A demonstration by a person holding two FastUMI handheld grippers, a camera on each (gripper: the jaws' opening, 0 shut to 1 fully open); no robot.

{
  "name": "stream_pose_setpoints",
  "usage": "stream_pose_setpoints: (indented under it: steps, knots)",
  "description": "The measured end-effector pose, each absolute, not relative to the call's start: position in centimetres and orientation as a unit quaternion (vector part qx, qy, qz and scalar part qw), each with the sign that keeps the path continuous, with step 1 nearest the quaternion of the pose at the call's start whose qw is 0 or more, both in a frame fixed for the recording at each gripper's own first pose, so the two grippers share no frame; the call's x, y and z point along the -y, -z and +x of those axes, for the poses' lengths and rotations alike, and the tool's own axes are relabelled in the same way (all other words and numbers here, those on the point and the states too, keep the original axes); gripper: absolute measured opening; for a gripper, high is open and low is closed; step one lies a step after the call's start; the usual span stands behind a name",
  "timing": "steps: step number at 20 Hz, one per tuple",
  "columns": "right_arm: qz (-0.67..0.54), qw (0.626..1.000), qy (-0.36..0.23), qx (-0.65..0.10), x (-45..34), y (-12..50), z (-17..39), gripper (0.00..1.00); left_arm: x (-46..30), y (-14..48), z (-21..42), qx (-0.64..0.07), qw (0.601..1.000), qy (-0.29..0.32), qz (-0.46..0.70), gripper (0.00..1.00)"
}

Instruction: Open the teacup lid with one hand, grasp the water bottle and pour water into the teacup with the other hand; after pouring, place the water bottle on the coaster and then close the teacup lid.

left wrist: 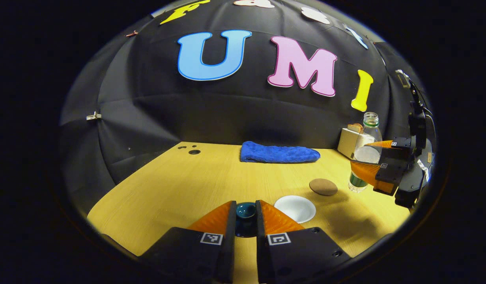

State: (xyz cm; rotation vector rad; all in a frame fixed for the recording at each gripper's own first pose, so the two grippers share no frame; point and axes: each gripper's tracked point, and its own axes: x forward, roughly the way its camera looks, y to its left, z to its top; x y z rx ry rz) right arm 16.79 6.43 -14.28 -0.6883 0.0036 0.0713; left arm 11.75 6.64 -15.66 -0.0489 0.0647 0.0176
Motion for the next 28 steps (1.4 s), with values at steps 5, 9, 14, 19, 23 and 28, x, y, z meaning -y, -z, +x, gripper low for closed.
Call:
stream_pose_setpoints:
  steps: [5, 9, 14, 19, 23, 28]
  knots:
    - [-0.449, 0.891, -0.067, 0.000, -7.9, 15.8, 17.8, 0.74, -9.8, 15.7, 10.4, -0.024, 0.998, -0.043, -0.039, 0.27]
    - [-0.516, 0.854, -0.069, 0.012, -8.8, 16.5, 18.4, 0.74, -11.9, 16.4, 9.4, -0.024, 0.997, -0.063, -0.046, 0.27]
    - [-0.588, 0.804, -0.091, 0.009, -9.7, 18.5, 19.3, 0.78, -13.9, 17.9, 8.1, -0.032, 0.995, -0.078, -0.059, 0.27]
    - [-0.622, 0.776, -0.102, 0.010, -10.3, 20.1, 19.8, 0.74, -14.5, 18.9, 7.8, -0.039, 0.994, -0.080, -0.055, 0.27]
    - [-0.648, 0.755, -0.105, 0.009, -10.8, 21.3, 20.9, 0.74, -14.8, 19.0, 8.1, -0.040, 0.994, -0.078, -0.058, 0.27]
    - [-0.694, 0.712, -0.100, 0.036, -10.8, 21.3, 21.7, 0.74, -15.1, 19.5, 8.8, -0.044, 0.995, -0.073, -0.059, 0.27]
